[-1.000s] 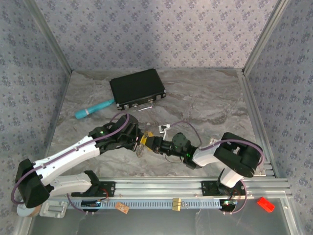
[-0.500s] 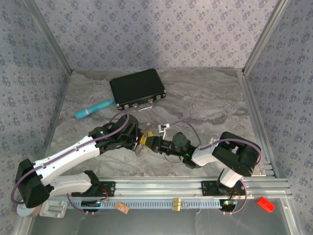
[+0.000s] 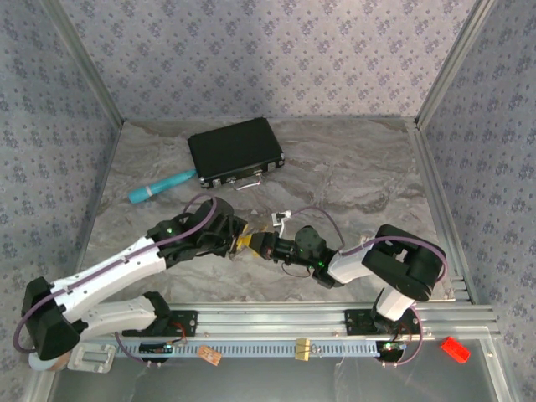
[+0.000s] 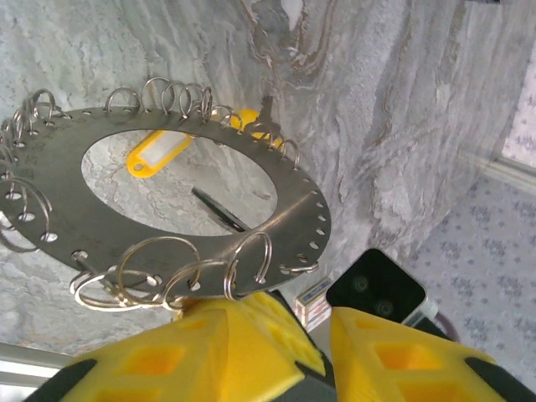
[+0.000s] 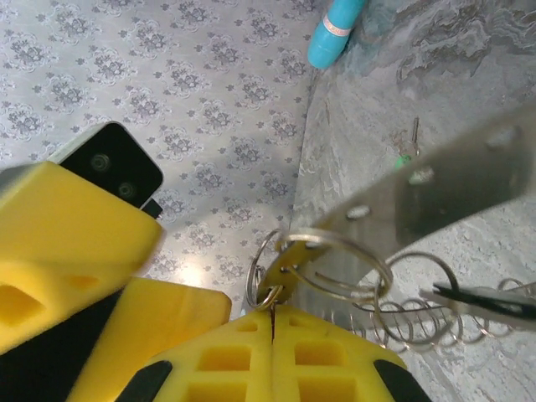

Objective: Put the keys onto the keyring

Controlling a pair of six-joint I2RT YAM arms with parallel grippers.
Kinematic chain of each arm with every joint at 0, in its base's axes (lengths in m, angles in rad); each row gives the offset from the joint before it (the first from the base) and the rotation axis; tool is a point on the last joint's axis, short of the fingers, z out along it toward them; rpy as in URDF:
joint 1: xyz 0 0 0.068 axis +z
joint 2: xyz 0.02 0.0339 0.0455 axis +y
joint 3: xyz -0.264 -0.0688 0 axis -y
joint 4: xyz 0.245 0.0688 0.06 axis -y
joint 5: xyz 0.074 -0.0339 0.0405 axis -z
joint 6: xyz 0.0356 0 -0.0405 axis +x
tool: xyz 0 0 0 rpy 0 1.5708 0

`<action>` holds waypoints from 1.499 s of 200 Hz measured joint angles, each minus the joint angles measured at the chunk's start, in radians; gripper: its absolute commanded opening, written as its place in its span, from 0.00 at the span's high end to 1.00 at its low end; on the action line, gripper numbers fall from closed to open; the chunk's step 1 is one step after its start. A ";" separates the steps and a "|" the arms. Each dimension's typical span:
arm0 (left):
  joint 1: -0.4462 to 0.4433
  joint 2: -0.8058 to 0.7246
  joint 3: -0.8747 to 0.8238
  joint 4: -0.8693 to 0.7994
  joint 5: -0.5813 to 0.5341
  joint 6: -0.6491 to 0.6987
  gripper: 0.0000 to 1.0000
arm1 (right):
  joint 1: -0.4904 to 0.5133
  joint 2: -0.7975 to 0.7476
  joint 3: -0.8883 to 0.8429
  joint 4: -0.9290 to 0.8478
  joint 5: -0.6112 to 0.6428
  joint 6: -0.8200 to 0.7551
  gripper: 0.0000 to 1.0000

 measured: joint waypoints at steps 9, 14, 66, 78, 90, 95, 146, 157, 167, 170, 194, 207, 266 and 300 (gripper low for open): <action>0.000 -0.010 0.000 -0.002 -0.016 0.021 0.33 | -0.003 0.000 0.000 0.000 0.000 0.000 1.00; 0.000 -0.016 0.000 -0.004 -0.028 0.021 0.29 | -0.004 0.000 0.000 0.000 0.000 0.000 1.00; 0.000 -0.097 0.005 -0.056 -0.245 0.309 0.22 | -0.010 -0.002 0.000 -0.018 -0.001 0.000 1.00; 0.001 -0.118 0.015 -0.054 -0.307 0.462 0.24 | -0.012 -0.004 0.000 -0.027 -0.001 0.000 1.00; 0.002 -0.138 0.024 -0.032 -0.356 0.646 0.25 | -0.013 -0.007 0.000 -0.035 -0.002 0.001 1.00; 0.002 -0.145 0.025 -0.019 -0.372 0.724 0.27 | -0.013 -0.008 0.000 -0.038 -0.002 0.001 1.00; 0.002 -0.261 -0.076 0.169 -0.325 1.637 0.41 | -0.019 -0.039 0.003 -0.091 -0.002 0.015 1.00; 0.002 -0.298 -0.126 0.190 -0.283 1.799 0.45 | -0.021 -0.052 0.003 -0.107 -0.002 0.020 1.00; 0.002 -0.331 -0.174 0.202 -0.237 1.954 0.45 | -0.021 -0.068 0.004 -0.125 -0.003 0.023 1.00; 0.002 -0.340 -0.186 0.204 -0.224 1.998 0.46 | -0.022 -0.073 0.004 -0.131 -0.003 0.023 1.00; 0.002 -0.389 -0.272 0.217 -0.122 2.298 0.55 | -0.025 -0.105 0.006 -0.172 -0.004 0.023 1.00; 0.002 -0.403 -0.310 0.230 -0.082 2.433 0.58 | -0.026 -0.112 0.011 -0.188 -0.004 0.023 1.00; 0.002 -0.384 -0.366 0.309 0.011 2.828 0.67 | -0.026 -0.115 0.031 -0.225 -0.007 0.031 1.00; 0.002 -0.374 -0.382 0.324 0.014 2.953 0.70 | -0.026 -0.115 0.043 -0.246 -0.022 0.033 1.00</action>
